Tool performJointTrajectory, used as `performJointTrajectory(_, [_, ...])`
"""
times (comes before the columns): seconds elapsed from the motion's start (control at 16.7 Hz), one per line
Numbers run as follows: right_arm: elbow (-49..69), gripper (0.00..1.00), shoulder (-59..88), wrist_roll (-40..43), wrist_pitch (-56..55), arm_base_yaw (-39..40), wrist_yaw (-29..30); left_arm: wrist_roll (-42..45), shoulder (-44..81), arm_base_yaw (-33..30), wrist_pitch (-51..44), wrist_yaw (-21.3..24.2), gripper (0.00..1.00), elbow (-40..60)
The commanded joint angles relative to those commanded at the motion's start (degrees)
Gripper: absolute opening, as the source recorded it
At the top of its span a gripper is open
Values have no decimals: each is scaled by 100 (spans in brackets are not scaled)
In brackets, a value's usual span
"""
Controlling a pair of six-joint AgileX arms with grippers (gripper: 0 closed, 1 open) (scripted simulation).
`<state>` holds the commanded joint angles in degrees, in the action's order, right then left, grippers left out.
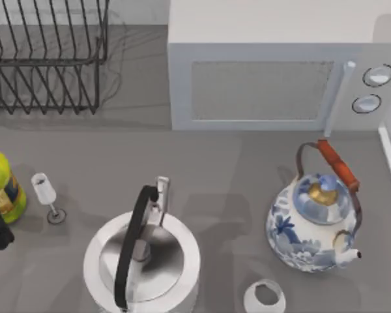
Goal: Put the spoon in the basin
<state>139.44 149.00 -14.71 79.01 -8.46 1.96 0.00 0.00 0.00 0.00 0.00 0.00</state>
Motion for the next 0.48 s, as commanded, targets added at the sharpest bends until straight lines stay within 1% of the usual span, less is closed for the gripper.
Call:
performJointTrajectory(0.12, [0, 98, 0, 0, 0, 0, 0, 0, 0, 0, 0, 0, 100, 0])
performJointTrajectory(0.18, [0, 100, 0, 0, 0, 0, 0, 0, 0, 0, 0, 0, 100, 0])
performJointTrajectory(0.48, [0, 100, 0, 0, 0, 0, 0, 0, 0, 0, 0, 0, 100, 0])
